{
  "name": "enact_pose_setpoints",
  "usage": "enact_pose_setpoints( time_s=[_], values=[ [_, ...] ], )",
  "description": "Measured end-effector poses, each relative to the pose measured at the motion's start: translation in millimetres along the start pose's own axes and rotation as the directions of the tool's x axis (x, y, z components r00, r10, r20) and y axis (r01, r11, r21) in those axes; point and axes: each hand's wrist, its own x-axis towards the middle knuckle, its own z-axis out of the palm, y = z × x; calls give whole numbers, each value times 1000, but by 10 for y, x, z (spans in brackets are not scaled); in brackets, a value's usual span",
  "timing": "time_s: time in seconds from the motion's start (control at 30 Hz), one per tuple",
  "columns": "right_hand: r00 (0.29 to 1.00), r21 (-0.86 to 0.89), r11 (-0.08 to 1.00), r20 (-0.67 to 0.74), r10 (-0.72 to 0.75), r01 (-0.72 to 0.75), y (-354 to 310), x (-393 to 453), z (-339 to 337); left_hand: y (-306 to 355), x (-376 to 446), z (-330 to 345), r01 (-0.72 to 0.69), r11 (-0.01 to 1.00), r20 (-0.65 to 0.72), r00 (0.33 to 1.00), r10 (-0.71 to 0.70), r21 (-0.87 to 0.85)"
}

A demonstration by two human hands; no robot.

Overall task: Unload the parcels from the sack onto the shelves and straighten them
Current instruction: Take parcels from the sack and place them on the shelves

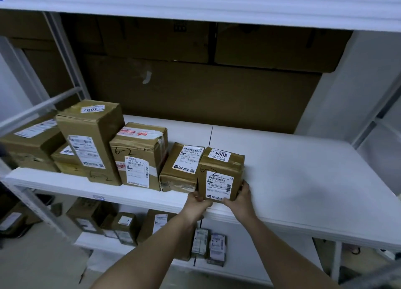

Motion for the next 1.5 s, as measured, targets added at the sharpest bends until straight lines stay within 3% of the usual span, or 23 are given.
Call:
enact_pose_setpoints(
  time_s=[0.27,0.4,0.6,0.73,1.03,1.27,1.5],
  values=[
    [1000,-53,998,4,-29,29,3,2,29,18,-59,3,27,1000,-15,1000,-27,10],
    [1000,-60,998,8,-3,4,-3,-27,2,-5,-131,-43,94,990,5,995,-96,107],
    [994,-59,992,-2,113,-113,48,-207,-128,-94,-172,-76,76,951,95,989,-110,301],
    [978,9,979,-50,202,-201,89,-381,-277,-169,-183,84,82,944,149,980,-136,319],
    [963,-67,961,-8,270,-270,460,-835,-772,-311,-414,613,48,919,190,973,-132,391],
    [945,-42,946,51,323,-321,931,-1229,-1497,-470,-734,1352,-5,895,181,980,-85,446],
    [915,-94,912,17,403,-400,1885,-1841,-2854,-1065,-1257,2821,-31,901,188,981,-57,433]
  ],
)
